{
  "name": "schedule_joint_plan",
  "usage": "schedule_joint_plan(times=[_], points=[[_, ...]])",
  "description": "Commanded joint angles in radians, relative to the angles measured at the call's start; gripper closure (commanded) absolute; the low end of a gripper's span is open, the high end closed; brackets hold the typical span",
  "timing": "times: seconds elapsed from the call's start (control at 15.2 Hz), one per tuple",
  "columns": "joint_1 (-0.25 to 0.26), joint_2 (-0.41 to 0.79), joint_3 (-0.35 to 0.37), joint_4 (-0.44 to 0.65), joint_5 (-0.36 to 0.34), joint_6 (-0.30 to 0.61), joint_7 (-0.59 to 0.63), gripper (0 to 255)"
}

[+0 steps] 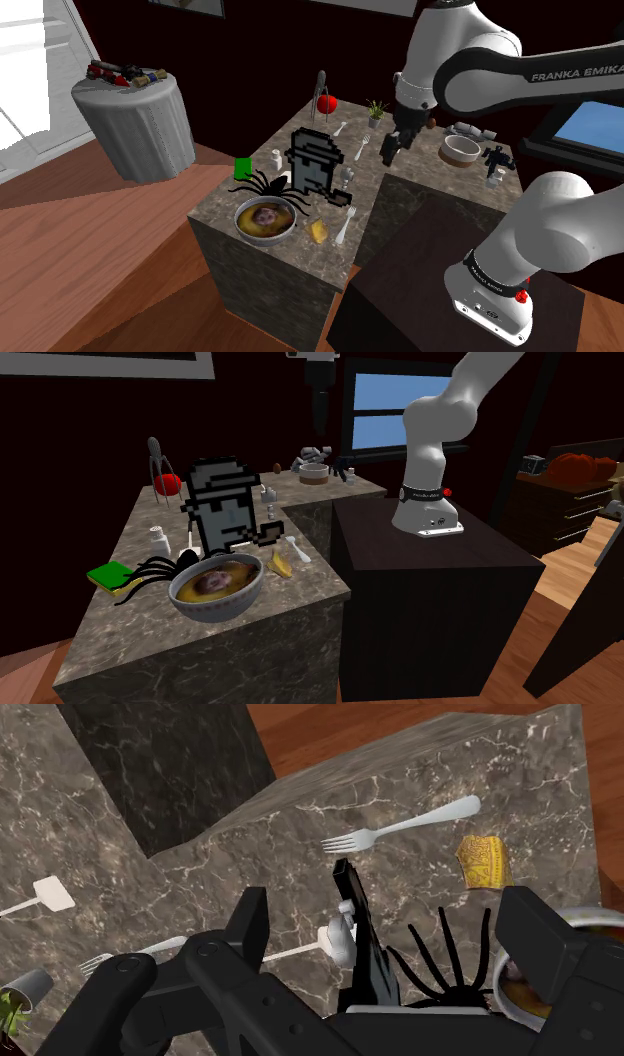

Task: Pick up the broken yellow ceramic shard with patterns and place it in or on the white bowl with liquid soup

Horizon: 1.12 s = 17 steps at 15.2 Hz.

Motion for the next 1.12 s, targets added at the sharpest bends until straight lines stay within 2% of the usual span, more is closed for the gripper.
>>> schedule_joint_plan(times=[0.0,0.4,0.66,0.86,1.06], points=[[0.005,0.037,0.013,-0.037,0.006,0.086,0.018,0],[0.022,0.208,0.079,-0.101,0.019,0.344,0.103,0],[0.017,0.362,0.132,-0.109,-0.003,0.519,0.176,0],[-0.002,0.493,0.175,-0.094,-0.055,0.644,0.253,0],[-0.030,0.635,0.214,-0.060,-0.164,0.753,0.368,0]])
